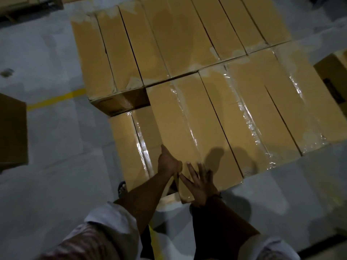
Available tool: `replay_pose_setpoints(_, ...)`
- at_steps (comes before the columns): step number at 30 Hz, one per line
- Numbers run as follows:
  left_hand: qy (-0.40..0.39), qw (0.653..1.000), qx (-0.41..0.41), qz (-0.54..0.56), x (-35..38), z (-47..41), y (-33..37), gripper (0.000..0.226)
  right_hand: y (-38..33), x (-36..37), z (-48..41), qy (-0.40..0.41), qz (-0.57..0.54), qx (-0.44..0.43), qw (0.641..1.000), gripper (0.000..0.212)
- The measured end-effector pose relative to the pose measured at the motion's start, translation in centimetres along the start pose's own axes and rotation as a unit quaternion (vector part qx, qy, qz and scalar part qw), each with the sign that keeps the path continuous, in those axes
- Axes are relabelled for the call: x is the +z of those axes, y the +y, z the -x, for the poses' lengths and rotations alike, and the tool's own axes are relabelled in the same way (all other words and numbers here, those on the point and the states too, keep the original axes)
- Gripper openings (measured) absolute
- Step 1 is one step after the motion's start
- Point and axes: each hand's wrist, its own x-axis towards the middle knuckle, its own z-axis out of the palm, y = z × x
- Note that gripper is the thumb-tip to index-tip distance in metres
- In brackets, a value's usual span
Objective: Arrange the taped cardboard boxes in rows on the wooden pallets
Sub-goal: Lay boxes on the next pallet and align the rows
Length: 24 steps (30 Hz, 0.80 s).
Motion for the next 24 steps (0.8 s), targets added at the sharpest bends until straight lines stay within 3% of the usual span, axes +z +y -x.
replay_pose_setpoints(11,-0.004,0.999,-0.015,0.045,-0.6,-0.7,-0.1,0.087,1.3,0.5,-0.6,0.008,0.008,-0.037,0.999,0.131)
replay_pose_setpoints(13,0.001,0.996,-0.009,0.091,-0.9,-1.6,0.2,0.074,1.9,-0.3,-1.0,0.066,-0.011,-0.050,0.997,0.118)
replay_pose_setpoints(15,0.005,0.988,0.000,0.153,-1.5,-3.8,0.2,0.076,3.6,-2.5,-2.3,0.146,-0.042,-0.027,0.988,0.103)
replay_pose_setpoints(18,0.046,0.965,-0.018,0.256,-3.8,-6.8,2.4,0.072,8.4,-7.5,-6.3,0.217,-0.089,0.069,0.970,0.097)
replay_pose_setpoints(20,0.155,0.927,-0.042,0.340,-5.9,-9.2,3.6,0.061,11.7,-10.3,-9.1,0.274,-0.109,0.148,0.944,0.096)
replay_pose_setpoints(22,0.218,0.892,-0.082,0.388,-7.4,-12.3,3.7,0.074,14.4,-12.2,-11.5,0.270,-0.110,0.166,0.942,0.095)
replay_pose_setpoints(24,0.196,0.876,-0.106,0.428,-7.2,-15.6,2.8,0.097,15.9,-13.4,-13.7,0.250,-0.046,0.116,0.960,0.094)
